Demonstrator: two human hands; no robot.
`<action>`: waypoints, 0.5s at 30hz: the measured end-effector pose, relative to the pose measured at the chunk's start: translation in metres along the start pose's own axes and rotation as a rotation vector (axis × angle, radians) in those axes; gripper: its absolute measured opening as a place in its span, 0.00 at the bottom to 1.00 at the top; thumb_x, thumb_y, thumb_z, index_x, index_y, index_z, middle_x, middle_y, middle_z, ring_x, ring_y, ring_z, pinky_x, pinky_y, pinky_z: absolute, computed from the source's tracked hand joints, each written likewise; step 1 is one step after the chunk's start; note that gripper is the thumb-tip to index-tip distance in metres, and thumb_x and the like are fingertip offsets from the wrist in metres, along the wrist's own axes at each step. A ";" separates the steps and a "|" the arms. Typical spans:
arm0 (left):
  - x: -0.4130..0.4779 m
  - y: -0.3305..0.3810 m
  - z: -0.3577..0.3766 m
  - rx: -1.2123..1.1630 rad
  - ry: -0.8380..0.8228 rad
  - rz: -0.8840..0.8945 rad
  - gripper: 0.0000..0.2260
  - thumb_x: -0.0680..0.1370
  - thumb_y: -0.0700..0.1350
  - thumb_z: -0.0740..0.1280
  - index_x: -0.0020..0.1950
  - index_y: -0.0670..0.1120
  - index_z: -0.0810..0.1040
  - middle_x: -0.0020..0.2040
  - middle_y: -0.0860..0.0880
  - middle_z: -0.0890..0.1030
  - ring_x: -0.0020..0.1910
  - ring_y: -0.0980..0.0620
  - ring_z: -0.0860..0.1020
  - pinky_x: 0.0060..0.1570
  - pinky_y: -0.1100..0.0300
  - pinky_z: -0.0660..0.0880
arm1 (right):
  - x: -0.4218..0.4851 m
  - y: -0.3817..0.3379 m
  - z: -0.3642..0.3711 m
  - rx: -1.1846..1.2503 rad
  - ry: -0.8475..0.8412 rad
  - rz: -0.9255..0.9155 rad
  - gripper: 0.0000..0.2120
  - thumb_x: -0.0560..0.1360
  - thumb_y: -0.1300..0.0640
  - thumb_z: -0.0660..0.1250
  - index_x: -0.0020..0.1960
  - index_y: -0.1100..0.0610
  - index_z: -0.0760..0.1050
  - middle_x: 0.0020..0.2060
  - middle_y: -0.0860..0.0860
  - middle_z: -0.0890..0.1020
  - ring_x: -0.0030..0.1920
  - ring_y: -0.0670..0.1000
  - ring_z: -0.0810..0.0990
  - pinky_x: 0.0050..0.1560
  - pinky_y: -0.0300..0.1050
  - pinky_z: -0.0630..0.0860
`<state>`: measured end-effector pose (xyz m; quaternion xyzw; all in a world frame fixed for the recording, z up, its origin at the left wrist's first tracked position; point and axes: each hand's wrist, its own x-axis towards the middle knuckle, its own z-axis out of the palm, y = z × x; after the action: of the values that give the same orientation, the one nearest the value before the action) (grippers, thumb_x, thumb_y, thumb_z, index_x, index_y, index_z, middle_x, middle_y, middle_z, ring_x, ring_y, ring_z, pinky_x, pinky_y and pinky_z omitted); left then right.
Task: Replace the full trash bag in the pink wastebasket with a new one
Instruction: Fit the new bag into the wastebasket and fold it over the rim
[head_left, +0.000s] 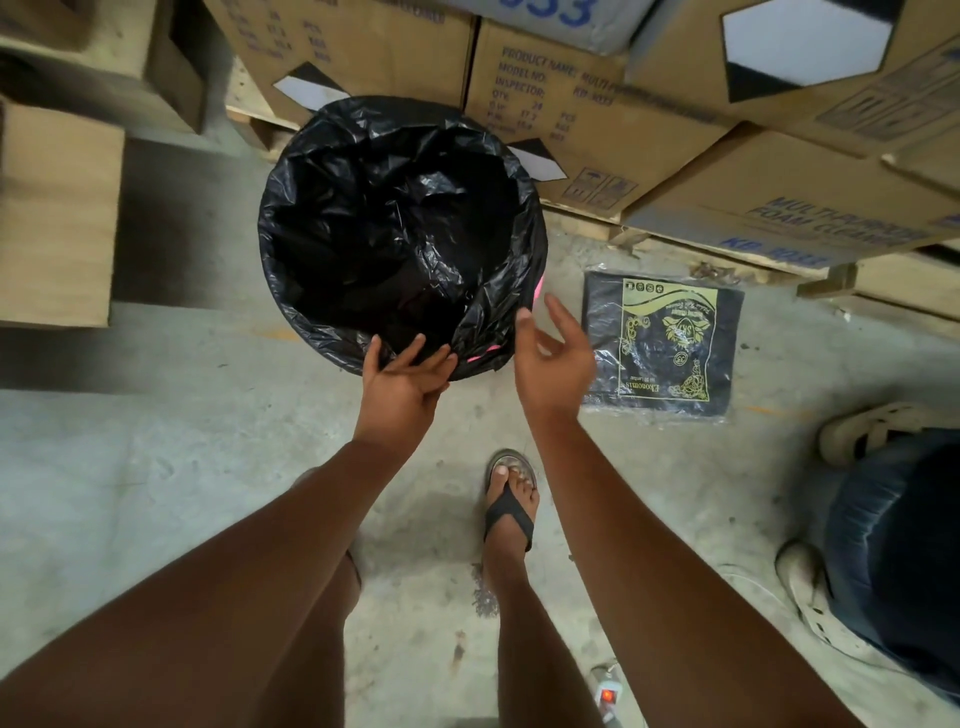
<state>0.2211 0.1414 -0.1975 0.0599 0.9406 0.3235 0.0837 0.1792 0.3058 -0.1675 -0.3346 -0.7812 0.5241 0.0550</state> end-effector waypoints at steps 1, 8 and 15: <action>0.000 0.001 -0.001 0.001 -0.001 -0.008 0.15 0.75 0.38 0.71 0.61 0.47 0.82 0.62 0.49 0.82 0.69 0.43 0.73 0.71 0.33 0.54 | 0.004 -0.004 0.001 -0.080 -0.044 -0.111 0.22 0.74 0.55 0.75 0.67 0.57 0.78 0.59 0.54 0.83 0.51 0.50 0.85 0.54 0.49 0.83; 0.018 0.021 0.005 -0.007 -0.105 -0.056 0.23 0.82 0.50 0.59 0.75 0.40 0.65 0.73 0.43 0.70 0.76 0.41 0.61 0.75 0.37 0.44 | 0.038 -0.003 0.007 -0.387 -0.112 -0.253 0.08 0.77 0.59 0.71 0.54 0.60 0.85 0.46 0.56 0.88 0.45 0.50 0.85 0.52 0.31 0.77; 0.026 0.020 0.012 -0.102 -0.024 -0.020 0.14 0.78 0.38 0.66 0.64 0.44 0.80 0.66 0.45 0.78 0.71 0.41 0.71 0.73 0.34 0.53 | 0.042 0.016 0.004 0.052 -0.032 0.142 0.07 0.75 0.64 0.73 0.53 0.64 0.84 0.42 0.52 0.86 0.42 0.46 0.85 0.54 0.43 0.82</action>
<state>0.1996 0.1687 -0.1977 0.0498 0.9223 0.3696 0.1011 0.1527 0.3303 -0.1943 -0.3793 -0.7425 0.5519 0.0138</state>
